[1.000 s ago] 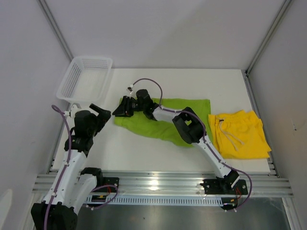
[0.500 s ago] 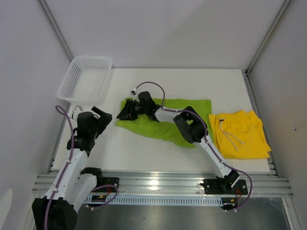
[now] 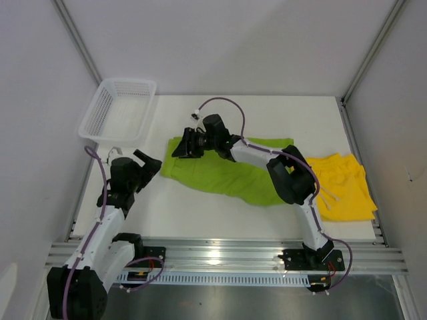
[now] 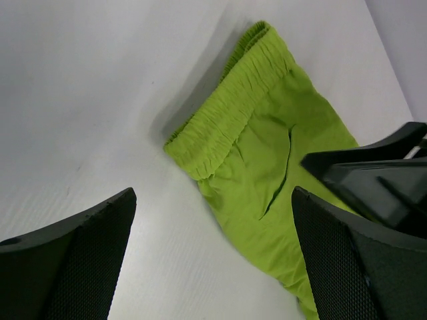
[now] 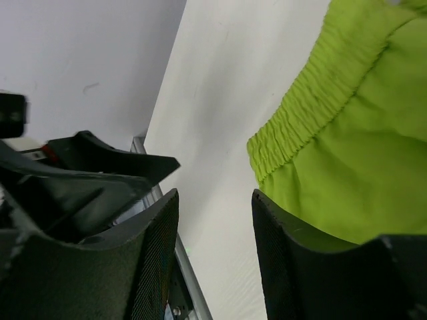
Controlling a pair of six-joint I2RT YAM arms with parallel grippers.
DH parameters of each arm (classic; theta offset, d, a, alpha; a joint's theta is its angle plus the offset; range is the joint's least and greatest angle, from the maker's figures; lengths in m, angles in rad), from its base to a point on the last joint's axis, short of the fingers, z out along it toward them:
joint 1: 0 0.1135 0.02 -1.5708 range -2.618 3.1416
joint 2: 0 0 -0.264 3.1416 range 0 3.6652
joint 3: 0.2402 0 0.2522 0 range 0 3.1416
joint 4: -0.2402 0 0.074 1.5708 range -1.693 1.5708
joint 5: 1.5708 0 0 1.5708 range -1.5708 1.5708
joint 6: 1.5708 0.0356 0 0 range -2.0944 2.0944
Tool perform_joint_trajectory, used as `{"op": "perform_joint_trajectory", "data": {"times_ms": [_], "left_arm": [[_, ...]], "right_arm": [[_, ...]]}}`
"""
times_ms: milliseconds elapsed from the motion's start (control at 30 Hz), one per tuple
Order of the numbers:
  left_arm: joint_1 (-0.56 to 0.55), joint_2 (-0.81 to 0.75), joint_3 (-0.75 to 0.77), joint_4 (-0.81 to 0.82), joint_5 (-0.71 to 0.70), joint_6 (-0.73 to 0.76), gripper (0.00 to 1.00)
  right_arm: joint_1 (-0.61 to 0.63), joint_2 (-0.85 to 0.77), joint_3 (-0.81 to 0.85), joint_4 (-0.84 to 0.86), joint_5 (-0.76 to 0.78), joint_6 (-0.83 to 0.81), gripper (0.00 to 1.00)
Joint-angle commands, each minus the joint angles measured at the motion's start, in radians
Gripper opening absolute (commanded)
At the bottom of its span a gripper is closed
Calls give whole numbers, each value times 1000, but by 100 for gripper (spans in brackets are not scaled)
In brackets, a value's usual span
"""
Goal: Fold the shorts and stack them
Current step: Fold the shorts
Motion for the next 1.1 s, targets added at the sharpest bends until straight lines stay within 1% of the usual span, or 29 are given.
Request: {"op": "perform_joint_trajectory", "data": {"times_ms": [0, 67, 167, 267, 400, 567, 700, 833, 933, 967, 1033, 1067], "left_arm": [[8, 47, -46, 159, 130, 24, 99], [6, 114, -55, 222, 190, 22, 99], [6, 202, -62, 322, 239, 24, 99], [6, 275, -72, 394, 274, 11, 99], [5, 354, -95, 472, 297, -28, 99], [3, 383, -131, 523, 268, -58, 99], [2, 398, -148, 557, 257, -65, 99], [-3, 461, -164, 619, 257, -87, 99], [-4, 493, -199, 710, 247, -119, 99], [-6, 518, -208, 774, 241, -146, 99], [-7, 570, -239, 834, 236, -203, 99], [-10, 587, -250, 893, 227, -225, 99]], "right_arm": [[-67, -98, -83, 3, 35, -60, 51], [-100, -92, -129, 20, 16, -51, 50], [-125, -80, -154, -2, 24, -62, 49], [-127, -49, -146, -48, 61, -95, 49], [-133, 9, -134, -59, 82, -102, 47], [-134, 78, -118, -65, 70, -123, 46], [-136, 87, -138, -68, 68, -125, 45], [-136, 90, -158, -63, 61, -132, 45], [-136, 86, -175, -53, 52, -134, 44], [-136, 84, -184, -43, 49, -134, 45], [-136, 81, -190, -39, 44, -132, 45], [-134, 81, -197, -36, 41, -132, 45]]}}
